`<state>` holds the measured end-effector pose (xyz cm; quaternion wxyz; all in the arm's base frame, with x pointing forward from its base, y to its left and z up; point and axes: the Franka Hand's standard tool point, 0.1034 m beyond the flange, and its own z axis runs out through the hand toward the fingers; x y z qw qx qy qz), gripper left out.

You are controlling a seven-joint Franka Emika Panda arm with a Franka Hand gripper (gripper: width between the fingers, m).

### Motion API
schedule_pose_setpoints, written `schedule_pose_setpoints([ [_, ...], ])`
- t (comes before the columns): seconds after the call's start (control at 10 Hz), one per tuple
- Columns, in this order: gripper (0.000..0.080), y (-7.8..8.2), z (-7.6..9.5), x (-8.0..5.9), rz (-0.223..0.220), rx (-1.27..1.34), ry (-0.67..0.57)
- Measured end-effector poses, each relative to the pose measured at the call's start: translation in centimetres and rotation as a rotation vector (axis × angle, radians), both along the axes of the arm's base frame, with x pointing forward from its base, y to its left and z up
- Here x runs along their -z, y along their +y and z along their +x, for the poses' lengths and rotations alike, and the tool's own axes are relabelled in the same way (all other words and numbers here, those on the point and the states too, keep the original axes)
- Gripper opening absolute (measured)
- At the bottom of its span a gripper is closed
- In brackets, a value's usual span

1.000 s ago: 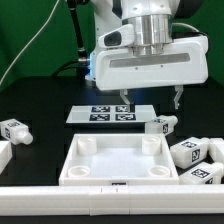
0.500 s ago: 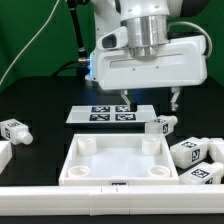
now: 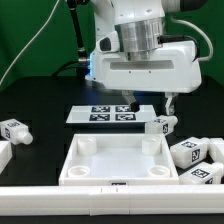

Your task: Assemble one leg

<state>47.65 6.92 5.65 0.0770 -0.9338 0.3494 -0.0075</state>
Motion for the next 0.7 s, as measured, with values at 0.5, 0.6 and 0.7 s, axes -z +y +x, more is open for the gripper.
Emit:
schedule_pose_setpoints([
  [0.5,0.0649,-2.1,-0.8,1.0,0.168,-0.077,0.254],
  [0.6,0.0649,-1.8,-1.2,1.1,0.197,-0.081,0.303],
  [0.7,0.0649,-1.5,-1.7,1.1,0.24,-0.09,0.374],
])
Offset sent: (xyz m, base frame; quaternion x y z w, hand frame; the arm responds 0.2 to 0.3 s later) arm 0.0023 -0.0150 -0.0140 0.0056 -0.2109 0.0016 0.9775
